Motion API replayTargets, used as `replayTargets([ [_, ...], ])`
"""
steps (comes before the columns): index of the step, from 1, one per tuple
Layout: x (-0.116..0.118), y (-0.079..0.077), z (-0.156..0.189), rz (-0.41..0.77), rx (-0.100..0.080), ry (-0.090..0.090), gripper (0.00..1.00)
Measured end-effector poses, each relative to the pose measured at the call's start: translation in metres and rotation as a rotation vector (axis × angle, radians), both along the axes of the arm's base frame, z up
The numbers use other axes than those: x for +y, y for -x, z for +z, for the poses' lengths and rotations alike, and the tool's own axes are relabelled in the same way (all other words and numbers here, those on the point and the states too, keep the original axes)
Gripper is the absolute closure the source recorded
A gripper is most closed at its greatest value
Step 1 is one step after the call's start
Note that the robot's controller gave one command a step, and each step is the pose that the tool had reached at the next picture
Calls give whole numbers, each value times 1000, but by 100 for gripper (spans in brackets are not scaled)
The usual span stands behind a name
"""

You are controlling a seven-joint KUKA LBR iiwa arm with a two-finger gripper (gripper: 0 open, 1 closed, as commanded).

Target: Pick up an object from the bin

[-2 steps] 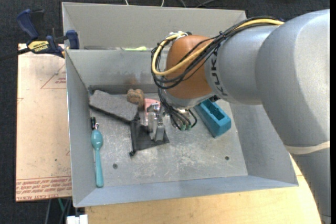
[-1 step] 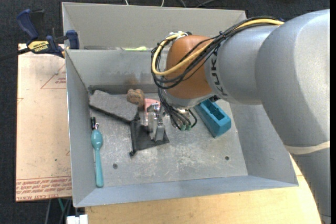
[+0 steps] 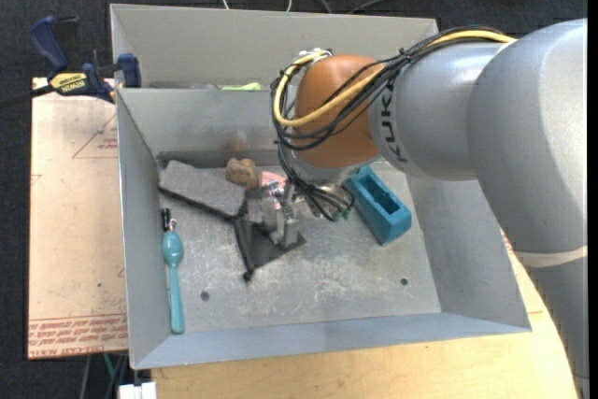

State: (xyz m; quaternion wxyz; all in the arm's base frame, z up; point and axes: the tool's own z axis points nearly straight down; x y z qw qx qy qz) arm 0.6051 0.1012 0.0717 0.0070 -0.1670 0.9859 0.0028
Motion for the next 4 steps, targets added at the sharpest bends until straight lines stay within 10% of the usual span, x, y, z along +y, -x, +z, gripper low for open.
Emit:
replayTargets([
  [1,13,1,0,351,-10,7,100],
  [2,13,22,1,443,-14,7,100],
  [3,14,18,61,696,-9,10,100],
  [4,25,51,45,641,-10,8,100],
])
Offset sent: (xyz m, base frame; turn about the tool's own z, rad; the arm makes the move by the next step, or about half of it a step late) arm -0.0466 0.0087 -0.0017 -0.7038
